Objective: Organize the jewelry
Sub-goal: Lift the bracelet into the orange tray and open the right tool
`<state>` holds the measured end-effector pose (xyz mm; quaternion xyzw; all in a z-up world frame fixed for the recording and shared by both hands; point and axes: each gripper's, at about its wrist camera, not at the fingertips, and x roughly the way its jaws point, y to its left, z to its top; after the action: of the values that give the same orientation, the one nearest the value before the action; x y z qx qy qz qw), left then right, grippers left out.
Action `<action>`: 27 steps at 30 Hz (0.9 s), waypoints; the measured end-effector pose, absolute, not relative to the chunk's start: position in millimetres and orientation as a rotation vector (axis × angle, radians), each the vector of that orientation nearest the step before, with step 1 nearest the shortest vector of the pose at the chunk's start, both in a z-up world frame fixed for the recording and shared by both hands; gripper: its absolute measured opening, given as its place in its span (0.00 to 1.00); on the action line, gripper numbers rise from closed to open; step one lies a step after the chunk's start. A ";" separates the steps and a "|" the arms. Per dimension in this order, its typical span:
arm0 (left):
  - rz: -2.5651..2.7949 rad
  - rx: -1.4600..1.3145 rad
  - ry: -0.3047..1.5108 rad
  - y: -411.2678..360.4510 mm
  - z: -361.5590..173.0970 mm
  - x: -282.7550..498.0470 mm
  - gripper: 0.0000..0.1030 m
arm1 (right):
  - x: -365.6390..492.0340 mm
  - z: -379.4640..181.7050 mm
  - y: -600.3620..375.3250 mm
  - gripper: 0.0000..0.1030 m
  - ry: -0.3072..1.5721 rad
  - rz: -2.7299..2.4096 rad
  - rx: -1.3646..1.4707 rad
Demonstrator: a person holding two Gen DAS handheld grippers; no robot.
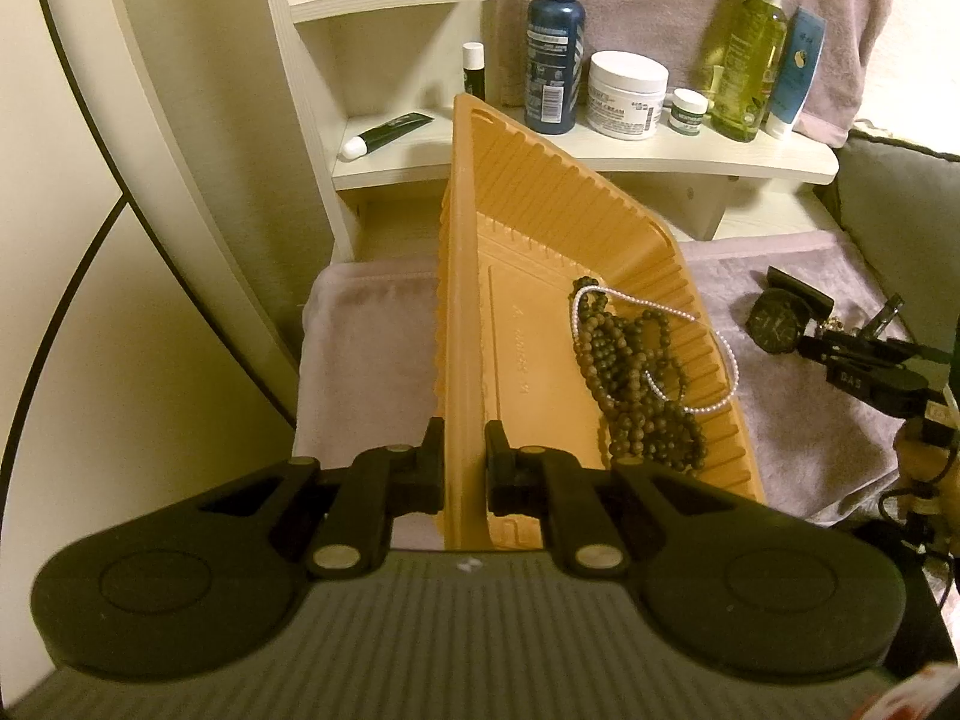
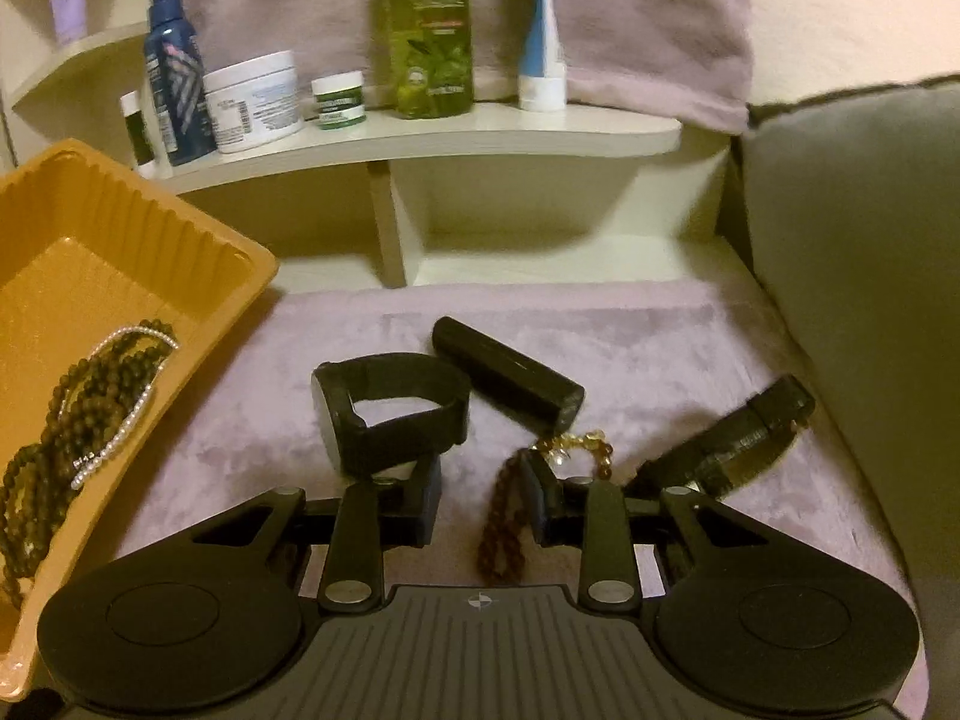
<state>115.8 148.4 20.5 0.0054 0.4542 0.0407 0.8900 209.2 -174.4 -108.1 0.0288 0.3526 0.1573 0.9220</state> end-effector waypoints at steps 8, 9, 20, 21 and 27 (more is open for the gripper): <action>0.085 0.011 0.941 148.5 19.8 115.4 0.10 | 205.5 -109.2 -178.1 0.14 0.707 0.311 0.053; 0.085 0.011 0.940 148.5 19.7 115.4 0.10 | 207.0 -108.7 -179.1 0.11 0.712 0.306 0.052; 0.084 0.012 0.935 147.1 22.0 113.9 0.11 | 184.0 -82.6 -203.0 0.04 0.602 0.324 0.096; 0.084 0.013 0.935 146.9 22.2 114.2 0.11 | 182.3 -76.0 -205.2 0.04 0.580 0.327 0.100; 0.084 0.011 0.935 147.0 22.3 114.3 0.10 | 178.9 -36.1 -211.5 0.04 0.486 0.368 0.111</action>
<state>114.3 147.0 22.3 0.0054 0.4506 0.0407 0.8918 178.9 -211.5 -36.1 0.0548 0.2394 0.1809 0.9524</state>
